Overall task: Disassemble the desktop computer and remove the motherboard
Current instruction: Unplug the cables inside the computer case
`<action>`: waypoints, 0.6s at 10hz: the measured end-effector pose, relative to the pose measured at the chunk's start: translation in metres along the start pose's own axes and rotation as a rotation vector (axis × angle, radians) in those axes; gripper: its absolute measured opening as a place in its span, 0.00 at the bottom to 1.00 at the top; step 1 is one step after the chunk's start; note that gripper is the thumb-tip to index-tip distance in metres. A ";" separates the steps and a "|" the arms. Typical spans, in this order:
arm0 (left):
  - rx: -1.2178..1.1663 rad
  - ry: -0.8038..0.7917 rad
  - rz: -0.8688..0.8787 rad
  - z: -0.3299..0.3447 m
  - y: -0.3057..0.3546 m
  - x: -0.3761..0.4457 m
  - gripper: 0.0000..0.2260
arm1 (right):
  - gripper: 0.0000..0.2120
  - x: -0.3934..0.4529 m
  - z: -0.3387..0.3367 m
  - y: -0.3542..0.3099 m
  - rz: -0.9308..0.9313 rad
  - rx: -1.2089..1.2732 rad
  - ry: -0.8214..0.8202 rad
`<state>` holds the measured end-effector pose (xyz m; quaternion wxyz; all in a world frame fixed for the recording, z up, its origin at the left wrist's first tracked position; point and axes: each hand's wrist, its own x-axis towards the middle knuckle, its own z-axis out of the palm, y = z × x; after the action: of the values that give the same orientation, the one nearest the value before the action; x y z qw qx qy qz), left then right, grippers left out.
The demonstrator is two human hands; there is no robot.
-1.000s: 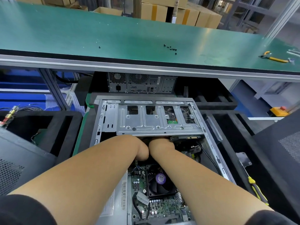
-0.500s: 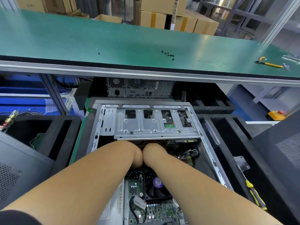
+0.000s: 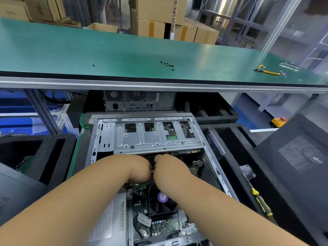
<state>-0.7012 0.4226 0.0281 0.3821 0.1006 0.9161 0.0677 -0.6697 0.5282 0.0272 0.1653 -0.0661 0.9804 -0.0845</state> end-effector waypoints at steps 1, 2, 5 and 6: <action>-0.205 0.116 0.081 -0.003 -0.010 -0.012 0.12 | 0.07 -0.012 -0.006 0.002 -0.051 0.019 0.138; -0.654 0.202 0.177 -0.005 -0.024 -0.017 0.10 | 0.08 -0.024 -0.009 0.004 -0.164 0.000 0.350; -1.351 0.223 0.382 -0.004 -0.016 -0.048 0.08 | 0.12 -0.052 -0.021 0.007 -0.290 -0.043 0.581; -1.518 0.275 0.503 -0.007 -0.015 -0.055 0.09 | 0.13 -0.055 -0.028 0.020 -0.187 0.143 0.609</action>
<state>-0.6705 0.3943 0.0681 0.2036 0.0079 0.6092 0.7664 -0.6301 0.5609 0.0669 -0.1399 -0.1155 0.9661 -0.1839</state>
